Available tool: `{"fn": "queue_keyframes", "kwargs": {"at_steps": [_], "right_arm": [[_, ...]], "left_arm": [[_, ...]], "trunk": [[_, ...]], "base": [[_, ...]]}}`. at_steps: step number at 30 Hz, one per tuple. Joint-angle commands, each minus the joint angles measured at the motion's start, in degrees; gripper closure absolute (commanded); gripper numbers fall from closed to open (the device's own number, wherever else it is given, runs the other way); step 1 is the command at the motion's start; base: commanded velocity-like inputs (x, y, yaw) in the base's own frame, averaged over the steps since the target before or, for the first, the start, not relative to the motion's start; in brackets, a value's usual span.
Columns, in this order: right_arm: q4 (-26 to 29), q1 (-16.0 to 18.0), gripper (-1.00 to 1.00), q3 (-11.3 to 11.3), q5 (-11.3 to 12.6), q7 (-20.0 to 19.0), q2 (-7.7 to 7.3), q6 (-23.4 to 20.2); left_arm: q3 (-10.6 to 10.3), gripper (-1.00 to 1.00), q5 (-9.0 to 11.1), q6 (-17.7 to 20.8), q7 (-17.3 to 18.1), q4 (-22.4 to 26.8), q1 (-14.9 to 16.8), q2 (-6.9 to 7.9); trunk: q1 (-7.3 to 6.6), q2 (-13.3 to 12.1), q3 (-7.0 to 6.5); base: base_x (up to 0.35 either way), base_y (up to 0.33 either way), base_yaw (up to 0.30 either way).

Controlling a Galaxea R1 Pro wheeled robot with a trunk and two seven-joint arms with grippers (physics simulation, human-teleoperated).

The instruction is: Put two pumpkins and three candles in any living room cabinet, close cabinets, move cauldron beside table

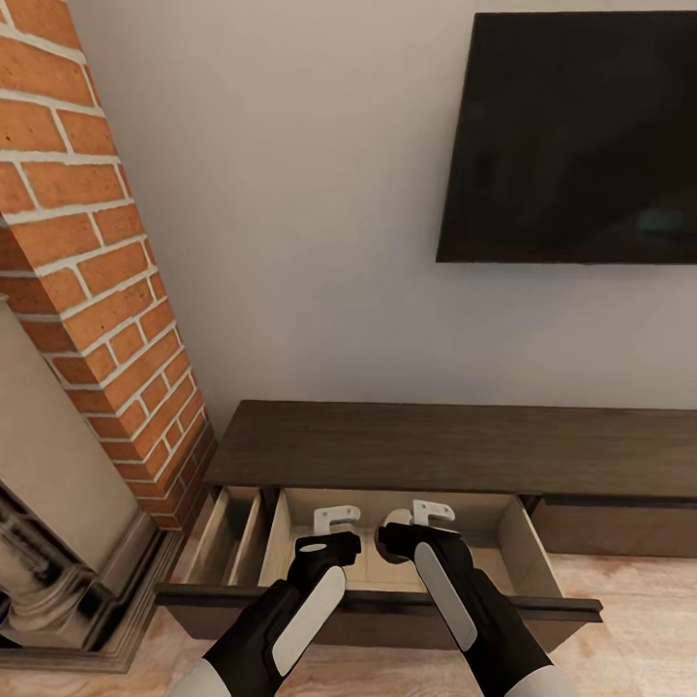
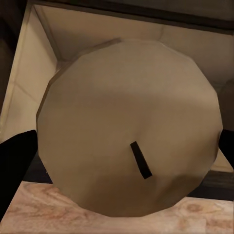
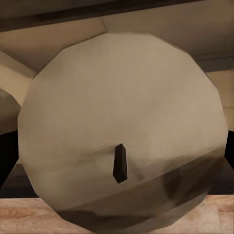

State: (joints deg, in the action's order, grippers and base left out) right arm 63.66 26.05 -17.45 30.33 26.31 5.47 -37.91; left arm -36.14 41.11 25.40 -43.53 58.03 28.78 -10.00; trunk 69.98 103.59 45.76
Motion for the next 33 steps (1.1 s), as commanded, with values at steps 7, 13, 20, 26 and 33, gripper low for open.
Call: {"fn": "queue_keyframes", "kwargs": {"at_steps": [7,13,20,26,33], "right_arm": [[0.07,0.05,1.0,-0.13,0.65,0.58,-0.02,-0.1],[0.06,0.06,1.0,-0.12,0.61,0.57,-0.02,-0.13],[0.07,0.05,1.0,-0.13,0.76,0.5,-0.05,-0.09],[0.07,0.01,1.0,-0.13,0.73,0.49,-0.13,-0.06],[0.07,-0.03,1.0,-0.13,0.58,0.49,-0.36,0.01]], "left_arm": [[0.02,1.0,0.28,0.16,-0.43,-0.03,0.05,0.0],[0.02,1.0,0.28,0.04,-0.8,-0.03,0.05,0.0],[0.1,1.0,0.22,0.0,-0.98,-0.06,0.05,0.0],[0.17,1.0,0.23,-0.02,-1.09,-0.1,0.21,0.0],[1.39,1.0,0.55,0.64,-1.81,-1.11,2.54,0.0]], "trunk": [[0.0,0.03,0.05],[0.0,0.03,0.05],[0.88,1.63,0.77],[2.19,4.04,1.85],[3.73,6.84,3.1]], "base": [[0.099,0.049,0.0],[0.007,0.004,0.0],[0.0,0.0,0.0],[0.0,0.0,0.0],[0.0,0.0,0.0]]}}
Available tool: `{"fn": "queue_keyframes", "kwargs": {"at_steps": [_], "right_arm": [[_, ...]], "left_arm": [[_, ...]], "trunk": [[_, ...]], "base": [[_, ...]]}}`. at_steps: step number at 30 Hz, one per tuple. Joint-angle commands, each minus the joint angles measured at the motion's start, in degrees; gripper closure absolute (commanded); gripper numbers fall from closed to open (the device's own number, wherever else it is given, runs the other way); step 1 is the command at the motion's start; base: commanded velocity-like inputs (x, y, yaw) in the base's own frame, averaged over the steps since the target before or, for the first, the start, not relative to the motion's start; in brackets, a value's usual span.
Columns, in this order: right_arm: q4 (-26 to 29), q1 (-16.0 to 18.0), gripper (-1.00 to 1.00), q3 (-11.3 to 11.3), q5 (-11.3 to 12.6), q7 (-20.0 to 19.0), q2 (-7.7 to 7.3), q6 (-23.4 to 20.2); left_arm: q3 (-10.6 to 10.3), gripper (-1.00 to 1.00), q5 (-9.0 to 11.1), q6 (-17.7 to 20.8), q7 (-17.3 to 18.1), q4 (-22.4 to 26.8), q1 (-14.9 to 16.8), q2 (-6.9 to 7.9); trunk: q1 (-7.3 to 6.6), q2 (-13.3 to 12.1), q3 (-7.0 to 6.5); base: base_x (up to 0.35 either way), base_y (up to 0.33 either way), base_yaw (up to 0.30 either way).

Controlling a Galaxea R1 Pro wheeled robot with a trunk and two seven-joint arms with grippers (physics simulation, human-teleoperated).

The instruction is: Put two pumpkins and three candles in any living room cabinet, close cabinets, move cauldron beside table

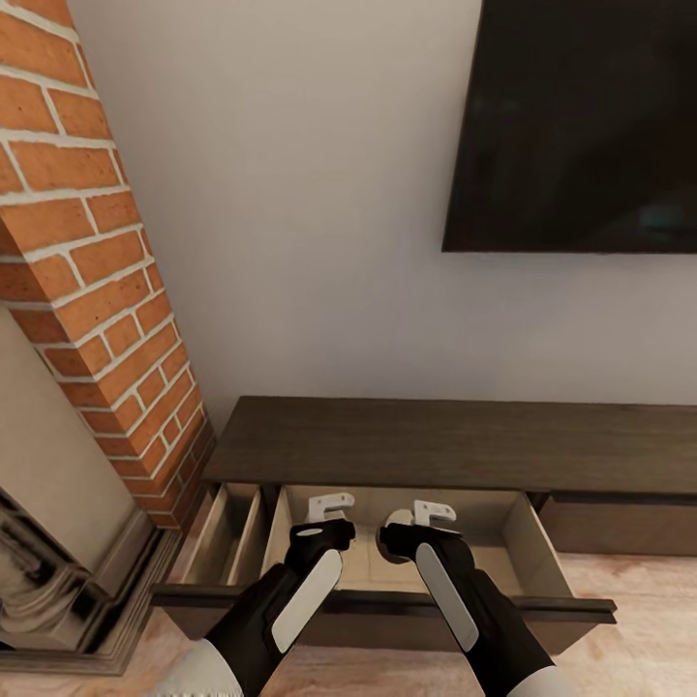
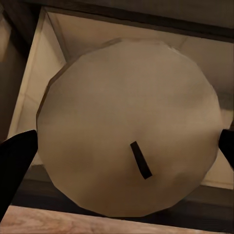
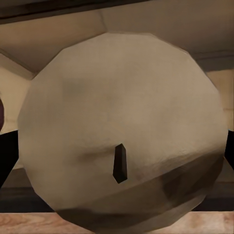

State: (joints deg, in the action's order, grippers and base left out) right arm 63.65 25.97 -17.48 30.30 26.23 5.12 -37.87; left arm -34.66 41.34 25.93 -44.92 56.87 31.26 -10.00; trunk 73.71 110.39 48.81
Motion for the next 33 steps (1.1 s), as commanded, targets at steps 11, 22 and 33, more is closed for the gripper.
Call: {"fn": "queue_keyframes", "kwargs": {"at_steps": [11,22,33], "right_arm": [[0.07,0.04,1.0,-0.18,0.47,0.64,-0.18,0.46],[0.17,0.04,1.0,-0.27,0.35,0.97,0.22,0.65],[0.74,1.97,1.0,-0.01,0.78,1.19,0.29,-0.26]], "left_arm": [[0.12,1.0,0.42,1.8,-0.44,-3.84,2.86,0.0],[0.21,1.0,0.23,1.71,-0.44,-4.12,2.93,0.0],[0.21,1.0,0.14,1.68,-0.4,-4.12,2.93,0.0]], "trunk": [[2.41,4.45,2.03],[4.83,8.87,4.01],[7.25,13.28,5.98]], "base": [[0.0,0.0,0.0],[0.0,0.0,0.0],[0.0,0.0,0.0]]}}
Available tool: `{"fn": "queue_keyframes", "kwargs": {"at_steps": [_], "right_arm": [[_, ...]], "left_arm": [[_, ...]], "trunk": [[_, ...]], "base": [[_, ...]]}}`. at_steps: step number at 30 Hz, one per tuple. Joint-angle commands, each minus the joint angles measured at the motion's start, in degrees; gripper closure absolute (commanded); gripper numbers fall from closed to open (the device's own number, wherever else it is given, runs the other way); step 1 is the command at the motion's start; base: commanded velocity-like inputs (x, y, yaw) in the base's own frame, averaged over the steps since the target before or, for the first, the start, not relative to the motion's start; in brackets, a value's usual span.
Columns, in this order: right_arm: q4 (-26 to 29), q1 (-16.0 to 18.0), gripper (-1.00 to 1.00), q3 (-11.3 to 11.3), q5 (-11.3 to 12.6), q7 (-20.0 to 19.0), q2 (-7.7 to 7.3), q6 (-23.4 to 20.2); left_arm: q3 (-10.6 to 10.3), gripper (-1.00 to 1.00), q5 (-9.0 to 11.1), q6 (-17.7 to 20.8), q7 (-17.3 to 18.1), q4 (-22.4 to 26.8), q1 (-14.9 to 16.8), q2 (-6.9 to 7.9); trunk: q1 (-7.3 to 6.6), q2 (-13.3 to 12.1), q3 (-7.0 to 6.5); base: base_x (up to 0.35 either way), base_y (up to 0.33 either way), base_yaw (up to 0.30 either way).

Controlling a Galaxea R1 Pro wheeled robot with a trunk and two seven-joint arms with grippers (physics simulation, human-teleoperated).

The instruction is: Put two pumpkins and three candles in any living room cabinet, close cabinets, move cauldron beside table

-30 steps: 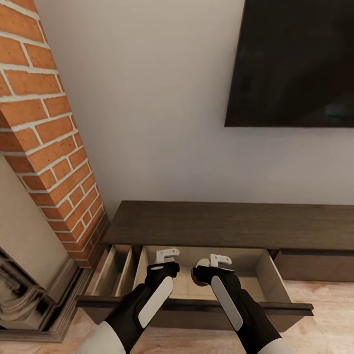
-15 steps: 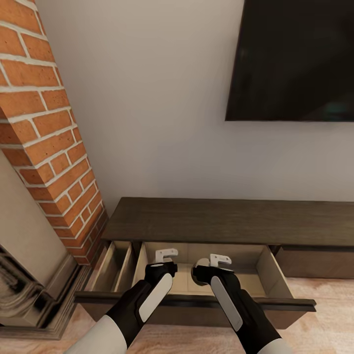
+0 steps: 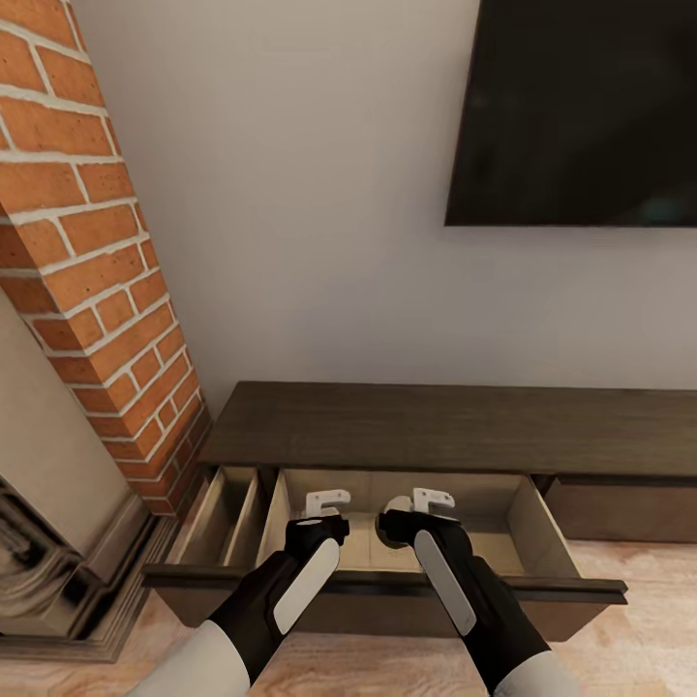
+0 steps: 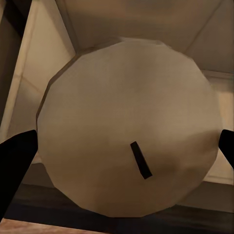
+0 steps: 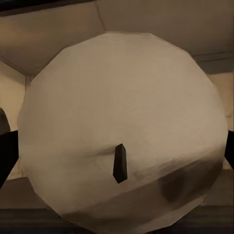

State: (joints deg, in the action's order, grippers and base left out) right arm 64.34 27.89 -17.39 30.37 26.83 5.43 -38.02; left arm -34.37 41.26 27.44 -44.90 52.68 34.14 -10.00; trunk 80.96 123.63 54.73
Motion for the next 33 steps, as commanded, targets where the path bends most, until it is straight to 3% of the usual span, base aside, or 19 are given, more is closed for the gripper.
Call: {"fn": "queue_keyframes", "kwargs": {"at_steps": [1,14,33], "right_arm": [[-0.02,0.27,1.0,-0.1,0.72,0.59,0.02,-0.15],[-0.79,0.85,1.0,-0.12,0.74,0.65,0.27,-0.21],[-0.8,0.85,1.0,-0.28,0.78,0.56,0.28,-0.14]], "left_arm": [[-0.08,1.0,0.22,0.16,-0.38,0.07,0.05,0.0],[-0.08,1.0,0.32,-0.02,0.25,0.17,0.05,0.0],[-0.17,1.0,0.29,0.14,0.43,1.1,0.05,0.0]], "trunk": [[0.22,0.44,0.24],[3.07,5.65,2.57],[3.07,5.65,2.57]], "base": [[0.0,0.0,0.0],[0.0,0.0,0.0],[0.039,0.014,0.0]]}}
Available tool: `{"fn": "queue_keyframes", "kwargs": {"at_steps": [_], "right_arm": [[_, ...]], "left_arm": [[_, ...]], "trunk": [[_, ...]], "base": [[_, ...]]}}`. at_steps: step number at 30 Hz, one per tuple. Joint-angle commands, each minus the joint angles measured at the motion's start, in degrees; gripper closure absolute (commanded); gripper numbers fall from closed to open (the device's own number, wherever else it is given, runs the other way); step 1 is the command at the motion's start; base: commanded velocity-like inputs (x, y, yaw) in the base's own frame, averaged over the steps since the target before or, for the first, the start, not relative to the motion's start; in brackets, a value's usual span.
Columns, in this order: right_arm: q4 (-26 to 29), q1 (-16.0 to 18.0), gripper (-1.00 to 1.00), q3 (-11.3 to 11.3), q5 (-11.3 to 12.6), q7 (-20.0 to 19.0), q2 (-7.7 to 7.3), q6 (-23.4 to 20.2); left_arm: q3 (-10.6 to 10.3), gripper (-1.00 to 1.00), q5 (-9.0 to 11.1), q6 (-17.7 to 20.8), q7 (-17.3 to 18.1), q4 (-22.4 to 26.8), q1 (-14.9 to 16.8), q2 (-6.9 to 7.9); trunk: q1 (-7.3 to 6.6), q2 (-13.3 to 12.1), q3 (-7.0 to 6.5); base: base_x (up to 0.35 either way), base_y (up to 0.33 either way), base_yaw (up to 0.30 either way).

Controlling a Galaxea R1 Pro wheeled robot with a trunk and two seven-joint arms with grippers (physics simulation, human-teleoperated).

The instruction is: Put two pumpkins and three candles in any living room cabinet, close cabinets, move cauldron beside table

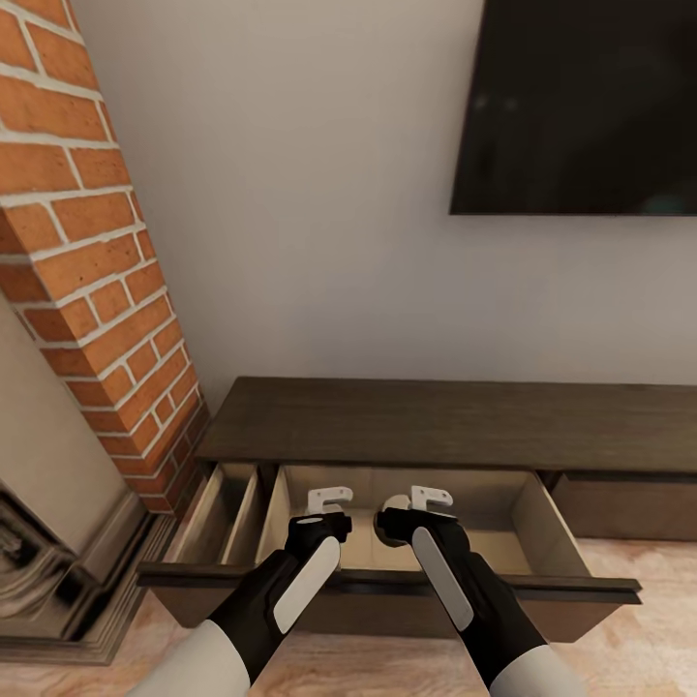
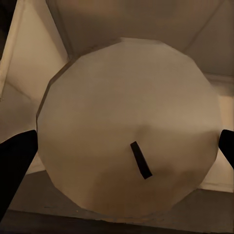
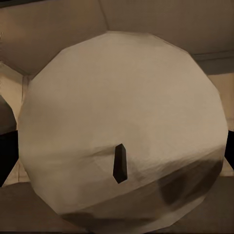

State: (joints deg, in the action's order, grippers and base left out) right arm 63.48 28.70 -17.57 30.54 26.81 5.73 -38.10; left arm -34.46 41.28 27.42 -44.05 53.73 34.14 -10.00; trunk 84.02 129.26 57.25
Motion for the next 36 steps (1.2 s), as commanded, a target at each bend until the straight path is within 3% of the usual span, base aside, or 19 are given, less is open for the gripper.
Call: {"fn": "queue_keyframes", "kwargs": {"at_steps": [1,16,36], "right_arm": [[0.07,0.04,1.0,-0.1,0.61,0.6,-0.02,-0.05],[0.07,0.04,1.0,-0.1,0.66,0.53,-0.03,-0.11],[0.07,0.04,1.0,-0.1,0.74,0.53,-0.19,-0.05]], "left_arm": [[-0.08,1.0,0.28,0.17,-0.42,0.06,0.05,0.0],[-0.08,1.0,0.28,0.0,-0.88,0.06,0.05,0.0],[-0.08,1.0,0.29,0.21,-0.6,0.06,0.05,0.0]], "trunk": [[0.01,0.02,0.05],[0.01,0.02,0.05],[3.96,7.24,3.29]], "base": [[0.114,0.036,0.0],[0.031,0.004,0.0],[0.0,0.0,0.0]]}}
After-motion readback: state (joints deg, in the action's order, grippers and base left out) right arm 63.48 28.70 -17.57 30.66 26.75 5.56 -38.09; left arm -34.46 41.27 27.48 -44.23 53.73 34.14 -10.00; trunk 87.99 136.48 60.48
